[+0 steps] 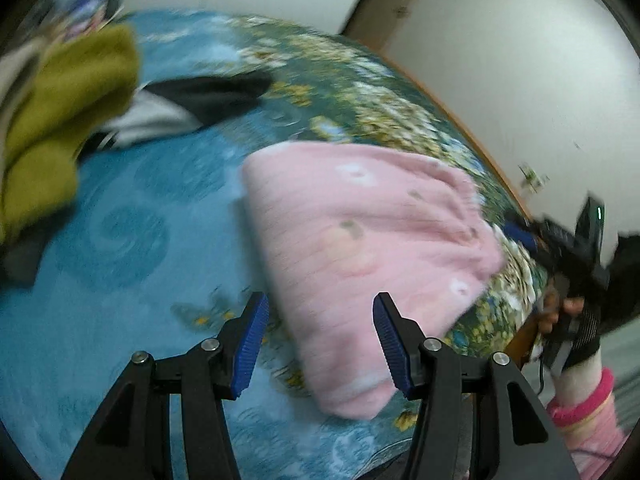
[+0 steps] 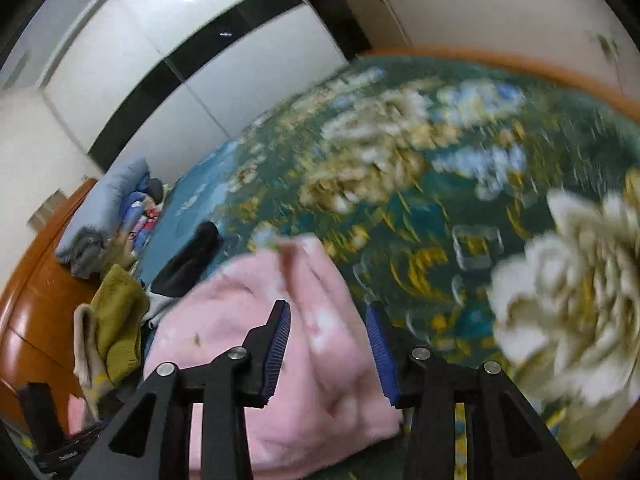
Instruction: Fold clothes
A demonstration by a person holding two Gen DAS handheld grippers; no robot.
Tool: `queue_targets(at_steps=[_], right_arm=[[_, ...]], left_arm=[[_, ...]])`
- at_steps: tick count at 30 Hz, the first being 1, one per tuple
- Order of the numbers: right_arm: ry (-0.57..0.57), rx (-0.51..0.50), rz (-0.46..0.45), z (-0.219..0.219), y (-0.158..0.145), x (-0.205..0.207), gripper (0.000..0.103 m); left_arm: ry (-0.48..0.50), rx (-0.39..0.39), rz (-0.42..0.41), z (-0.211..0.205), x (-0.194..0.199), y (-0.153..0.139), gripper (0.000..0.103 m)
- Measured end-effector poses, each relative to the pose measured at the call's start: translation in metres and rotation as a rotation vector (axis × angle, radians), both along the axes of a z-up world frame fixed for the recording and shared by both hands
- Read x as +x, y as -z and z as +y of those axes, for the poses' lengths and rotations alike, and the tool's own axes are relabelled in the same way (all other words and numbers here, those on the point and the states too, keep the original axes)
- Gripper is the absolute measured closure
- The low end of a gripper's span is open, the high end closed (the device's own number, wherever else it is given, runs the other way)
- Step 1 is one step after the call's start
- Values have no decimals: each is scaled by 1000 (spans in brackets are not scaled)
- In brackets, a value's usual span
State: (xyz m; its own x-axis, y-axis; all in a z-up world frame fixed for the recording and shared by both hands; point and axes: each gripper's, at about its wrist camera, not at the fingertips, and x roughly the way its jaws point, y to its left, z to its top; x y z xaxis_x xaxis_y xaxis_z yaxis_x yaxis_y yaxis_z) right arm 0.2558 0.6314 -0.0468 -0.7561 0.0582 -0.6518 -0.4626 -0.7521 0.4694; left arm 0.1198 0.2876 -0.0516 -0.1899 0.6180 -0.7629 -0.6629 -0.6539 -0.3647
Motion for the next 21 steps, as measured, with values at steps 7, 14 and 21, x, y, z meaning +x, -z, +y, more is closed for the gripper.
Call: queue_targets(at_steps=[7,14,21], right_arm=[[-236,131,-45,-31,-14,-61,58],[-175,34,-160,8,18,-108,58],[-179,28,-187,10,19,-110,58]], left_arm=[[120,-49,-31,45,18,20,47],[102,-76,-107,47,10,43,47],[112,-56,-113,41,9,35,47]])
